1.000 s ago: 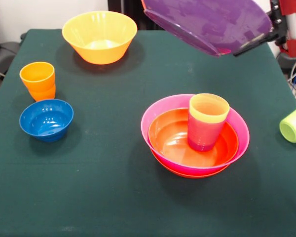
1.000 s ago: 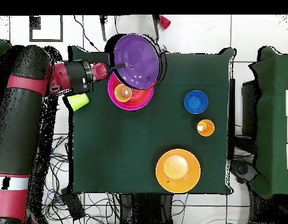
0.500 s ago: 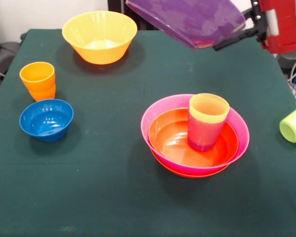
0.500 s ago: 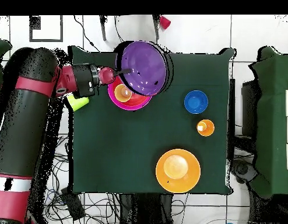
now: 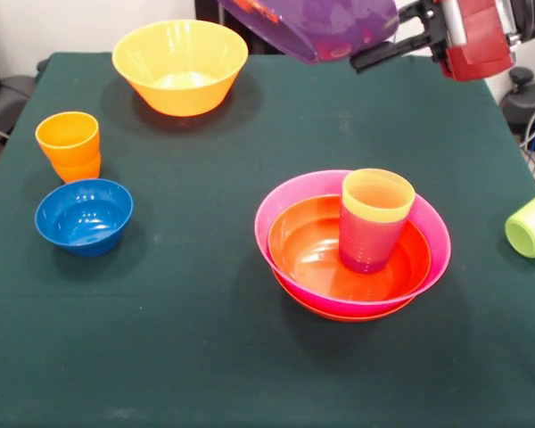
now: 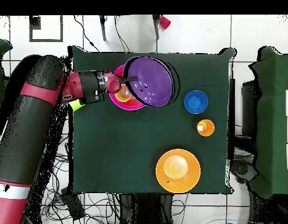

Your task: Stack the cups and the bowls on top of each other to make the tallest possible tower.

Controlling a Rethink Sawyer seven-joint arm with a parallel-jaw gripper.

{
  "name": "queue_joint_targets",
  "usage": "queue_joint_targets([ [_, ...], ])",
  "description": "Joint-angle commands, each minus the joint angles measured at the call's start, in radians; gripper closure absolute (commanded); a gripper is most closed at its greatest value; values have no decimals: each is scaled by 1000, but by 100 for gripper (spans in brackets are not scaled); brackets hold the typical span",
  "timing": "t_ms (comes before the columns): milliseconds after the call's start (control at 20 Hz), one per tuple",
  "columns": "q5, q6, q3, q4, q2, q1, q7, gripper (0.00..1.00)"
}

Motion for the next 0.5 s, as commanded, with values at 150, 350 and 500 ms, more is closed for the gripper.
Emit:
queue_joint_targets([
  [150, -16, -108, -37, 81, 59, 39, 551, 100],
  [350, -19, -109, -71, 75, 82, 46, 641, 100],
  [500, -12, -112, -61, 66, 72, 43, 645, 100],
])
